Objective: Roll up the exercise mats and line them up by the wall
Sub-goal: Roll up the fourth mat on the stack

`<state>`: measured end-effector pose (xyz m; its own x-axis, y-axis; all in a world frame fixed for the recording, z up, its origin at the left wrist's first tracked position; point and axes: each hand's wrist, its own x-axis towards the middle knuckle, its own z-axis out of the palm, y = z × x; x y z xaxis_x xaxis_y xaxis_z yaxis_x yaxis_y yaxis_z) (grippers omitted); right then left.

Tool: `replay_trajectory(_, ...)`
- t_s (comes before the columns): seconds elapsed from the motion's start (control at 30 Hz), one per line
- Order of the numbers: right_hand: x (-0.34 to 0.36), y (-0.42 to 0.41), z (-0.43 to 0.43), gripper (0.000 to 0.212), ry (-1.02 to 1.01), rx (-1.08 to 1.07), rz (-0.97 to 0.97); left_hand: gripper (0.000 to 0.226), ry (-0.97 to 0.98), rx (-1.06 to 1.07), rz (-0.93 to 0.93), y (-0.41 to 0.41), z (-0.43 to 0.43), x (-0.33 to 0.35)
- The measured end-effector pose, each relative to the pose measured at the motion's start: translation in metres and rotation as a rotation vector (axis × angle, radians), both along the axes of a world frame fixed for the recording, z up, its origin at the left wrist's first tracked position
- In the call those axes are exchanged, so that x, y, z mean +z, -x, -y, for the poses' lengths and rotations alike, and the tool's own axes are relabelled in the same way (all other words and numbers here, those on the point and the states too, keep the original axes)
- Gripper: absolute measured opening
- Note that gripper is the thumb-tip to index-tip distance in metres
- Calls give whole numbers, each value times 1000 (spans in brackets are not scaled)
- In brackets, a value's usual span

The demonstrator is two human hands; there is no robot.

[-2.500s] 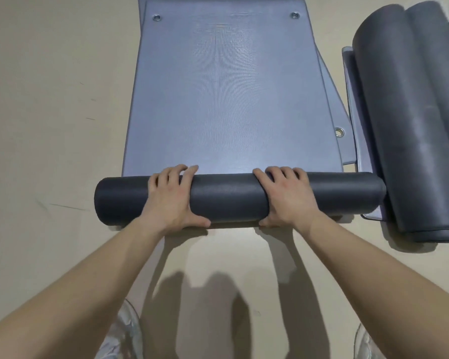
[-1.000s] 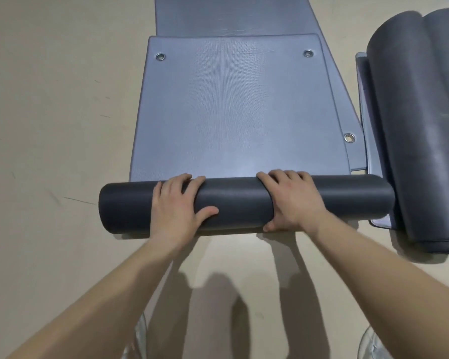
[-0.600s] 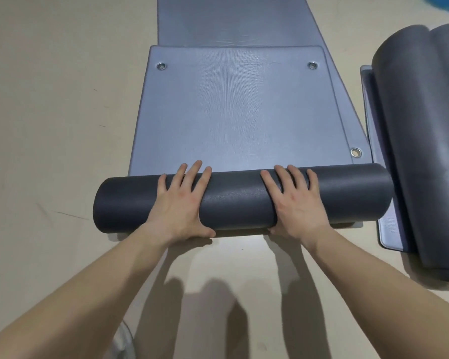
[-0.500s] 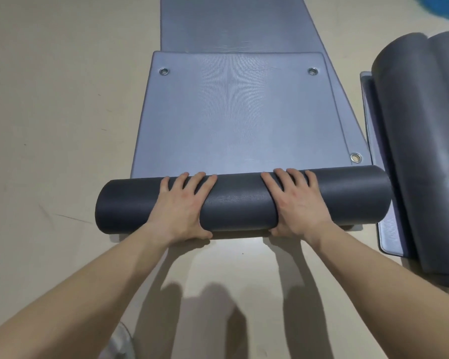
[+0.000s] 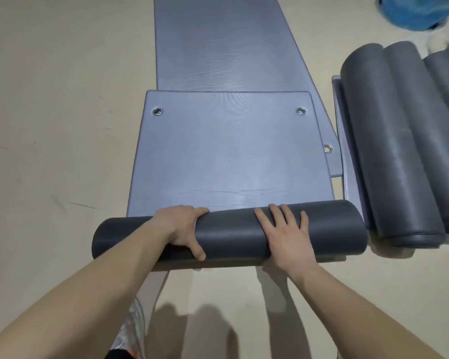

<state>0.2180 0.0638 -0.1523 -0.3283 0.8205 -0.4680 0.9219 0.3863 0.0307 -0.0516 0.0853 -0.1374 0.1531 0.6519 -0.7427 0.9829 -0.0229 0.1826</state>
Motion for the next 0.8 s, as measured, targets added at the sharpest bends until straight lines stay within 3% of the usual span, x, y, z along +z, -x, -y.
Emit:
replay_trajectory(0.13,9,7,-61,129,213,3,-62,114,-330,194,-93,-5,37,8)
replay_trajectory(0.2,16,12,-80,131,304,0,-62,121,-369,141,-127,-8,55,3)
replay_trajectory(0.3,15,12,-69,126,113,-13,-109,120,-465,164,-99,-1,37,-9)
replay_trajectory(0.4,0,4,-41,117,-180,43,-87,117,-401,139,-16,18,-7,-10)
replay_trajectory(0.47,-2,6,-54,121,-207,51,-86,108,-415,132,17,21,-17,-12)
replay_trajectory(0.53,4,14,-92,126,-134,61,-84,99,-554,132,-3,14,-10,-19)
replay_trajectory(0.63,16,26,-140,134,46,78,-70,137,-536,63,-117,3,7,-33)
replay_trajectory(0.7,10,25,-139,136,-28,61,-93,149,-568,57,-137,6,-6,-41)
replay_trajectory(0.8,-16,15,-109,139,-255,72,-69,140,-562,53,-81,23,-53,-38)
